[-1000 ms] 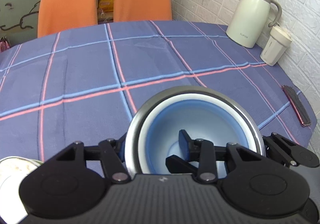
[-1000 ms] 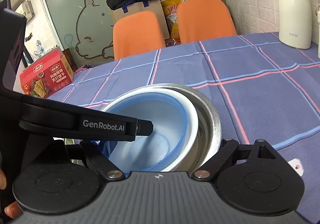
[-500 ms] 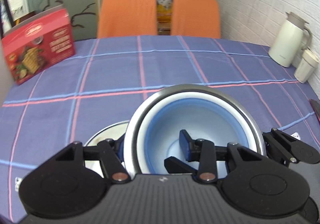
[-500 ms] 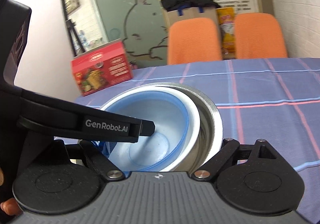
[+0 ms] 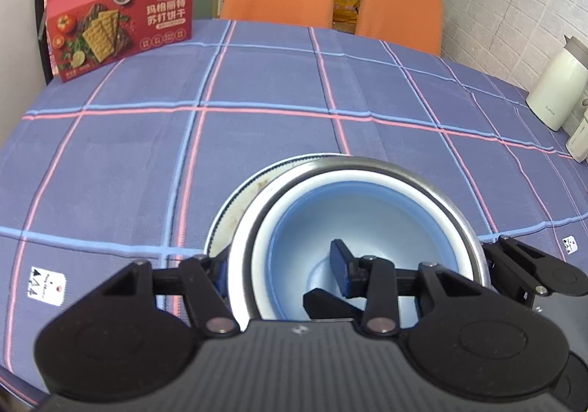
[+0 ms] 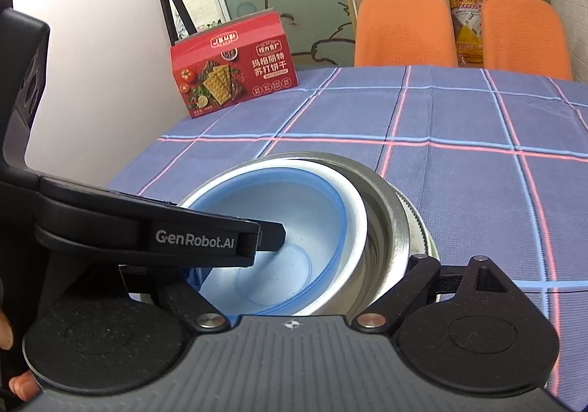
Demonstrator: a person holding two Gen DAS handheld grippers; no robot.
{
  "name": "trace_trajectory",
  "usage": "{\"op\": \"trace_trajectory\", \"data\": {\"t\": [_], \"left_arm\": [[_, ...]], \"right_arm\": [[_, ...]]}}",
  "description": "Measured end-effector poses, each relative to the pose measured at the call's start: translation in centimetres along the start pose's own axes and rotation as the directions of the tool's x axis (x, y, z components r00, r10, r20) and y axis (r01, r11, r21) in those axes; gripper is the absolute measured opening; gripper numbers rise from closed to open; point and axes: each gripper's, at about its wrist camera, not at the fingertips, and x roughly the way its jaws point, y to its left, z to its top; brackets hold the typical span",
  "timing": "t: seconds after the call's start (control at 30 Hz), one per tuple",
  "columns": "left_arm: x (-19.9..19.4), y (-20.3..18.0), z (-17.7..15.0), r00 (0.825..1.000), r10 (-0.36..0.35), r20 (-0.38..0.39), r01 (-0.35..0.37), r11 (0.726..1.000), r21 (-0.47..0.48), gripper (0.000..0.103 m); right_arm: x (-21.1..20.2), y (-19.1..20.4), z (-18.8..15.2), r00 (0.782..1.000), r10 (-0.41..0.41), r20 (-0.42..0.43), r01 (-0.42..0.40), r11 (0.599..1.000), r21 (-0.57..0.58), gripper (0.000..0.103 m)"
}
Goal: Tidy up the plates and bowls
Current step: 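Carry the nested bowls onto the plate stack and open both grippers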
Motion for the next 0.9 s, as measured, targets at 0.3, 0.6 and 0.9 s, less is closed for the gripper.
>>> {"op": "trace_trajectory", "data": {"t": [0.3,0.6,0.9], "left_arm": [[-0.4,0.2,0.4,0.998,-0.009,0.059,0.008,1.0,0.005,0.056],[-2.8,0.9,1.5,0.986,0.03,0.163,-0.026,0.999,-0.026,0.075],[-4.0,0.5,1.6,0.979,0.035,0.2,-0.031,0.999,-0.022,0.075]], "right_arm": [[0.4,-0.5,0.0,1.0,-0.02,-0.01,0.021,0.999,0.045,0.076],[-0.6,-0.9,0.8,0.997,-0.061,0.048,0.056,0.994,0.09,0.078],[-0.2,-0.6,1.4,0.99,-0.128,0.055,0.129,0.992,-0.011,0.076]]}}
